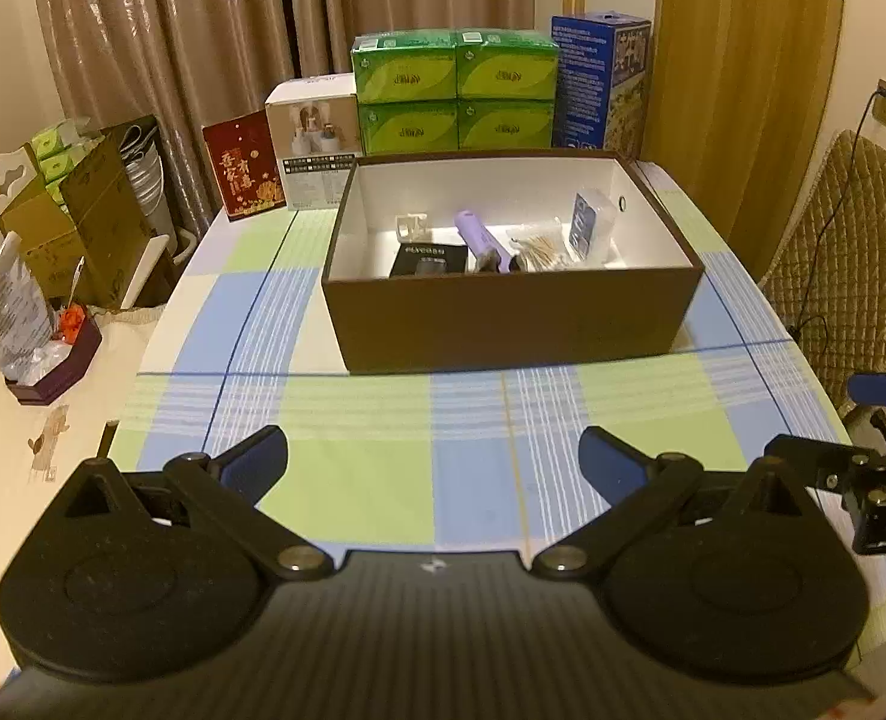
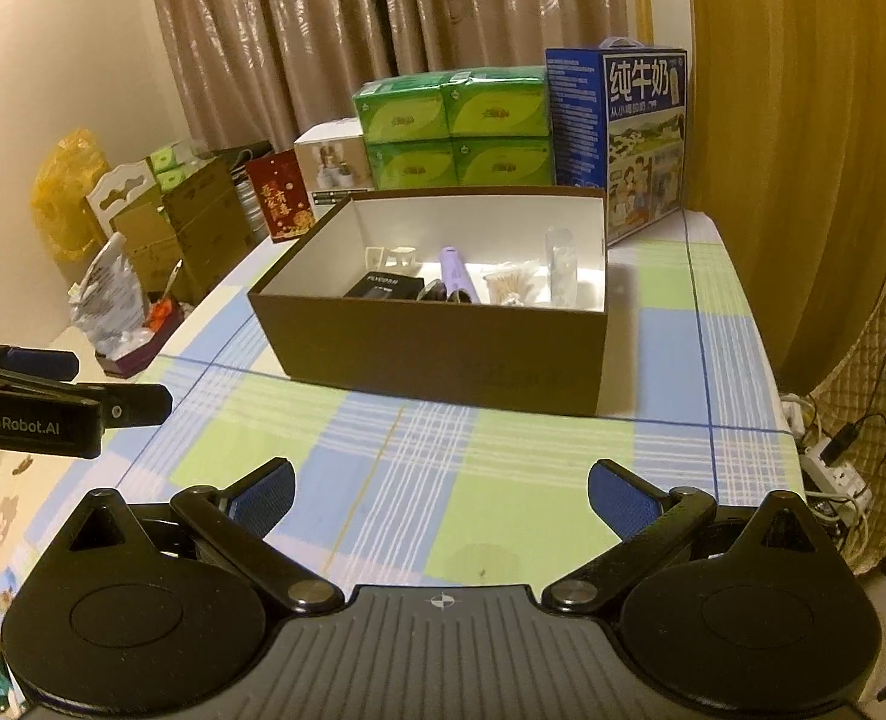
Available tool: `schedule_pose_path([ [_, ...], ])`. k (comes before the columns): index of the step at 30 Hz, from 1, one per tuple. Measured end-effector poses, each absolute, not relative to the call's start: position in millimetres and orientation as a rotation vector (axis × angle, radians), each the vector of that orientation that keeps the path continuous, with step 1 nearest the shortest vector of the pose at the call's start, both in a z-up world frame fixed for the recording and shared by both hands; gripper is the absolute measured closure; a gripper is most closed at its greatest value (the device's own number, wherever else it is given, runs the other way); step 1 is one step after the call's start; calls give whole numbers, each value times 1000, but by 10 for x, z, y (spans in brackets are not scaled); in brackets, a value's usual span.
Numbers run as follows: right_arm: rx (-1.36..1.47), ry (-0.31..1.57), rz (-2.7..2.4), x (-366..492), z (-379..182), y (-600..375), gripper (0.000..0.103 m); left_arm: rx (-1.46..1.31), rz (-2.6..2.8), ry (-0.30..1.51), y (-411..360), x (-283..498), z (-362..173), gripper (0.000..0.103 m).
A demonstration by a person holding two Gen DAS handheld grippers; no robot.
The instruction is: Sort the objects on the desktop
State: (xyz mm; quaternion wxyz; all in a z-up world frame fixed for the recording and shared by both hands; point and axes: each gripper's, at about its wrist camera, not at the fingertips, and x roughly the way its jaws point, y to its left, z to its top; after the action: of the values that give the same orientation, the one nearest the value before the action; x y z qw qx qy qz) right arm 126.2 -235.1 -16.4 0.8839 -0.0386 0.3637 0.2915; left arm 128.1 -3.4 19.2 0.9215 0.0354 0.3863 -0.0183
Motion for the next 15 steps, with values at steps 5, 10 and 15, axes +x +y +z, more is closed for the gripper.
schedule_pose_path([
  [5, -85, 759, 614, 1092, -185, -2442, 2, 77, -35, 803, -83, 1065, 152, 1],
  [10, -97, 744, 616, 917, -179, -2501, 2, 73, -32, 802, -111, 885, 145, 1],
  [15, -84, 746, 632, 771, -184, -2530, 2, 77, -34, 800, -121, 729, 158, 1],
])
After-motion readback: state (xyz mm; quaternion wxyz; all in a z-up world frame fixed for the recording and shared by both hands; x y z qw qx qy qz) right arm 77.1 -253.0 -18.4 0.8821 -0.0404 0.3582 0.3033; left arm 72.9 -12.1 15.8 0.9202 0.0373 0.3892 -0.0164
